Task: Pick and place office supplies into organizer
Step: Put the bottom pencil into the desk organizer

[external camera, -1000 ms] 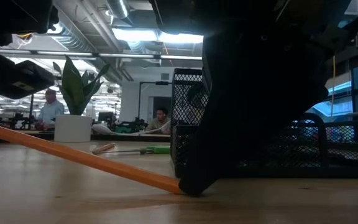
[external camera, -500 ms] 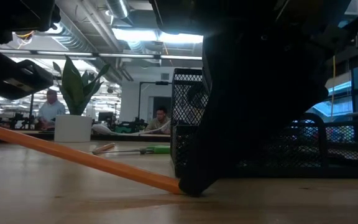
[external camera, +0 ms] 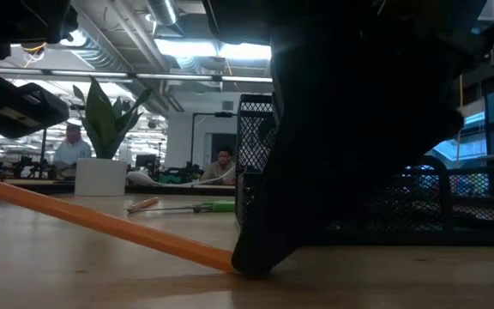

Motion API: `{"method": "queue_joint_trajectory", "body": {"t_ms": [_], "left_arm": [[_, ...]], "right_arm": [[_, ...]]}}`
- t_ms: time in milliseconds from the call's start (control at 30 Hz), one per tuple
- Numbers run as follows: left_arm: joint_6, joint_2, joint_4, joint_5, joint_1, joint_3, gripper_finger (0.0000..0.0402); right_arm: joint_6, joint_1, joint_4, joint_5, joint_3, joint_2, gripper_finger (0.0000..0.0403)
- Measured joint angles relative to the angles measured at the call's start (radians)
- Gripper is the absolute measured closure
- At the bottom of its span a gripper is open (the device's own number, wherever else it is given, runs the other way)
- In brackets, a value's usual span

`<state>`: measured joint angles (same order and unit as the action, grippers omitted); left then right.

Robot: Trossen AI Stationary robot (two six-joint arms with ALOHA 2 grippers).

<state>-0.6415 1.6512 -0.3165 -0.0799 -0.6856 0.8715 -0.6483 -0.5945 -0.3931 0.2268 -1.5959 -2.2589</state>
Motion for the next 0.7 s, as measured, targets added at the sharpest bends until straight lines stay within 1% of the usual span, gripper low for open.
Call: {"method": "queue_joint_trajectory", "body": {"t_ms": [200, 333, 400, 500, 567, 700], "left_arm": [[0.0, 0.0, 0.001, -0.007, 0.0, 0.0, 0.0387], [-0.001, -0.002, 0.001, -0.006, 0.0, 0.0, 0.0387], [-0.008, -0.017, 0.0, -0.007, 0.0, 0.0, 0.0388], [-0.016, -0.064, 0.0, -0.023, 0.001, 0.0, 0.0388], [-0.007, -0.11, -0.001, -0.047, 0.001, 0.001, 0.0388], [0.067, -0.202, -0.049, -0.122, 0.005, 0.039, 0.0388]], "right_arm": [[-0.003, -0.001, -0.008, -0.007, -0.016, -0.002, 0.0281], [0.056, -0.01, -0.105, -0.013, -0.126, -0.011, 0.0245], [0.074, -0.013, -0.198, -0.006, -0.214, -0.007, 0.0235], [0.077, -0.022, -0.408, 0.059, -0.339, -0.002, 0.0226], [0.088, -0.028, -0.556, 0.095, -0.42, -0.003, 0.0225], [0.107, -0.036, -0.72, 0.117, -0.54, 0.043, 0.0226]]}}
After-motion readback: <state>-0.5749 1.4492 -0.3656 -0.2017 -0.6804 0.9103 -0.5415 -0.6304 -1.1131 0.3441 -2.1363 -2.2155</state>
